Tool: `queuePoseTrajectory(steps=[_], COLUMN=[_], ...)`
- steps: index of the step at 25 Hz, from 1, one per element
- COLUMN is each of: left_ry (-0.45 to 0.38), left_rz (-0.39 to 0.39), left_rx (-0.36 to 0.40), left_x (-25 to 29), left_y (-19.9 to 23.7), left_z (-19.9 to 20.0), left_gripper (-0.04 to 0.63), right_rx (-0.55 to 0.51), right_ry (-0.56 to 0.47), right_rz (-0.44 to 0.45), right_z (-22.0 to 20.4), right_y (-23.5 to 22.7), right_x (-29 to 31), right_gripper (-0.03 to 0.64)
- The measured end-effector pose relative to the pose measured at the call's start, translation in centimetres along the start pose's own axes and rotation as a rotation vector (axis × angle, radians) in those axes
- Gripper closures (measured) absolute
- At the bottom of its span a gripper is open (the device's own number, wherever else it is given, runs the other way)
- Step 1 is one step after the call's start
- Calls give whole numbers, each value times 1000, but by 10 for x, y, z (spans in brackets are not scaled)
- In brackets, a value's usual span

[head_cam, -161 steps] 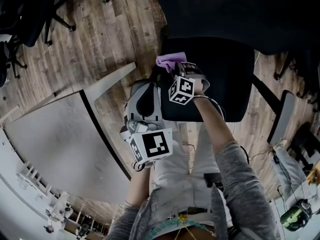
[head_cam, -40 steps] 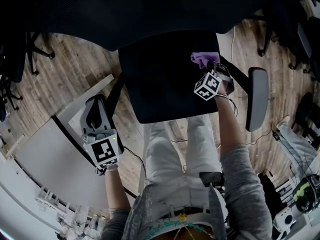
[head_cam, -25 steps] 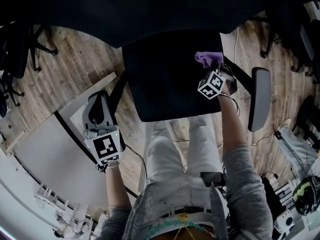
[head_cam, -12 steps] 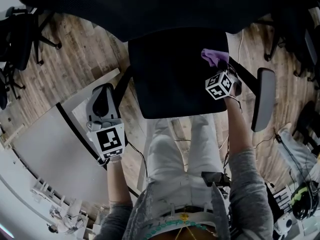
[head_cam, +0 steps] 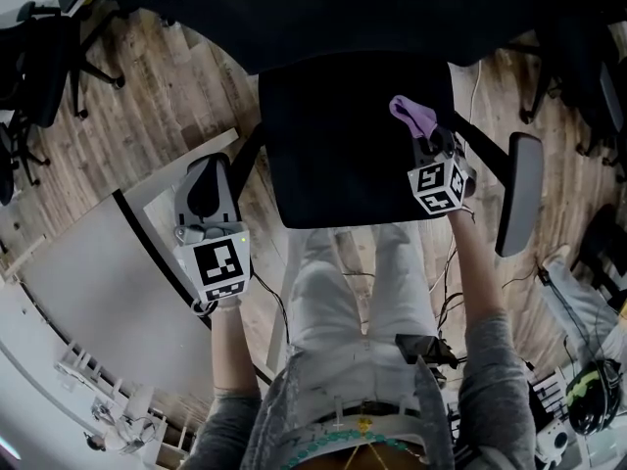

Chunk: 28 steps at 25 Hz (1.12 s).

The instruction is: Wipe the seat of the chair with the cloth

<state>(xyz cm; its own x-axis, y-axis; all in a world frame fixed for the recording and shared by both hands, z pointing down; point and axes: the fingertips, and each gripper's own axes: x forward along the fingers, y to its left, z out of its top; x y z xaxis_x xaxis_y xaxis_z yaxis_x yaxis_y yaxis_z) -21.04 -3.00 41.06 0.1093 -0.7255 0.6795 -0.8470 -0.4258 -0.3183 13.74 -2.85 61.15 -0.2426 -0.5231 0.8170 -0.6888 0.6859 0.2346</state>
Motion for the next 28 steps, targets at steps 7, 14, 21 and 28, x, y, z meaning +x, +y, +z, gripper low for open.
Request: queuePoseTrajectory(steps=[7,14,21,28], left_ry=[-11,-5,-1,-9], left_rz=[-21,-13,-36,-41], left_rx=[-29,-18,-41,-46], left_x=[-1,1,0,1], left_y=[0,0,-1,-2], left_z=[-1,0,0,-1], left_gripper=[598,598,598,598], right_rx=[-73,-135,-241,-345], right_ry=[-155,-220,-232,-157], right_rz=[131,271,372,390], right_z=[67,118,150,147], right_y=[60,135,205,248], right_x=[-13,-4,9,44], right_gripper=[569,569,569,569])
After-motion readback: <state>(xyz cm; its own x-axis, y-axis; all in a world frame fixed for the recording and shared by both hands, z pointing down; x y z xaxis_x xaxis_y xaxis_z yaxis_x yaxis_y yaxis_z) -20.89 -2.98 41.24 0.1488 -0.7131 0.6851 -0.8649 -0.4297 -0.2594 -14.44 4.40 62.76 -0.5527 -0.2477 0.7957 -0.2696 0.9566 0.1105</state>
